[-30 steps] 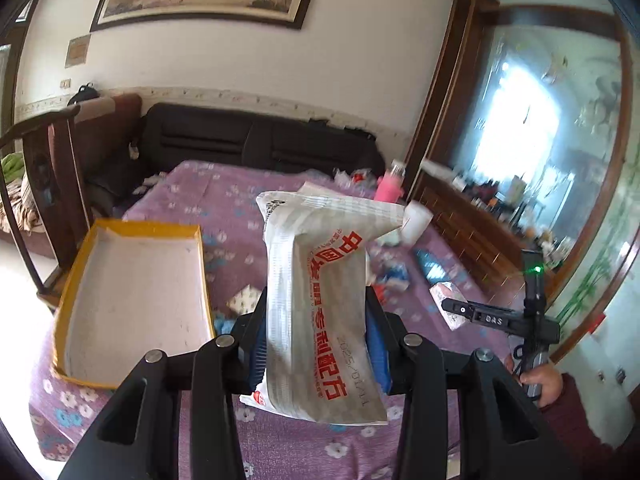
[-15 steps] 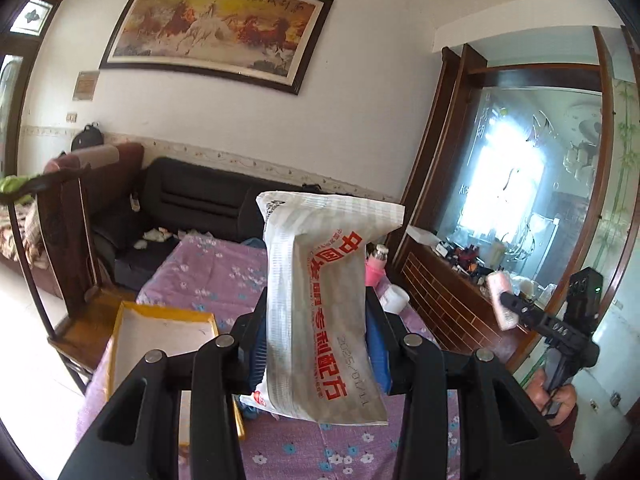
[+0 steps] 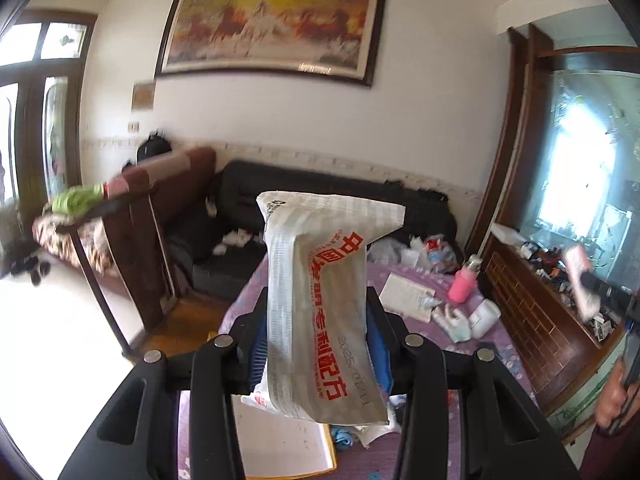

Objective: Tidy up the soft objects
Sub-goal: 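Carry both tissue packs to the yellow tray and open both grippers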

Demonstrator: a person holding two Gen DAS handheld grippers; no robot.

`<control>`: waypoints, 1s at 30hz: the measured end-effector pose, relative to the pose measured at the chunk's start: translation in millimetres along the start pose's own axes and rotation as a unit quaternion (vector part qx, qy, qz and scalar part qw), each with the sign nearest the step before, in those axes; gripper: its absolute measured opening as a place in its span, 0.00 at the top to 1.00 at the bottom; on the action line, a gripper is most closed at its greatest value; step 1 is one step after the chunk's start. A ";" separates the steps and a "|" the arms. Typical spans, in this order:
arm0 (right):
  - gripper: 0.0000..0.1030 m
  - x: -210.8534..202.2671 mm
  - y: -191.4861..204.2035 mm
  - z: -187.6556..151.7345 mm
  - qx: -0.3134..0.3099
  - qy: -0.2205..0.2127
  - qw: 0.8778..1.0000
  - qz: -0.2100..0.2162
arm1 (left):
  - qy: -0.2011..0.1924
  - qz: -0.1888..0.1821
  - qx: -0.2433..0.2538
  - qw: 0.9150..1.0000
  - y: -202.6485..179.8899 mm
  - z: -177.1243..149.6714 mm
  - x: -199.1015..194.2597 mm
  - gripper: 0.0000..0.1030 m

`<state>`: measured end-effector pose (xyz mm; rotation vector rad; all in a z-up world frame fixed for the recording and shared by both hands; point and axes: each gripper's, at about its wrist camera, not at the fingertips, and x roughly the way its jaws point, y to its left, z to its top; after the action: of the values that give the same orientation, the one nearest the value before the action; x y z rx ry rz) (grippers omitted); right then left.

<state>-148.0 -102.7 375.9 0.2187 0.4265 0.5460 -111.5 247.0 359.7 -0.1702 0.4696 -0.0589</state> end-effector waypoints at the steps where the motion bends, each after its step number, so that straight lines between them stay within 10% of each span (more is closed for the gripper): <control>1: 0.48 28.5 -1.9 -15.5 0.006 0.027 1.000 0.009 | 0.017 0.002 -0.009 1.000 9.9 -11.8 25.6 0.60; 9: 0.47 261.8 -18.6 -147.2 0.061 0.222 0.972 0.046 | 0.157 -0.013 -0.101 0.982 86.0 -118.8 224.6 0.60; 16: 0.47 406.1 -31.2 -176.1 0.067 0.286 0.955 0.034 | 0.201 -0.012 -0.131 0.971 123.5 -156.2 310.0 0.59; 24: 0.38 481.9 -34.4 -193.4 0.091 0.308 0.947 0.022 | 0.217 0.004 -0.186 0.958 166.3 -165.9 338.2 0.40; 30: 0.32 433.0 -34.8 -173.8 0.048 0.271 0.961 0.006 | 0.210 -0.005 -0.157 0.965 139.0 -170.5 306.8 0.35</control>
<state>123.7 119.2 66.2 0.1617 0.9870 0.5962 86.5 329.0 48.8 -0.4777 0.9020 -0.0290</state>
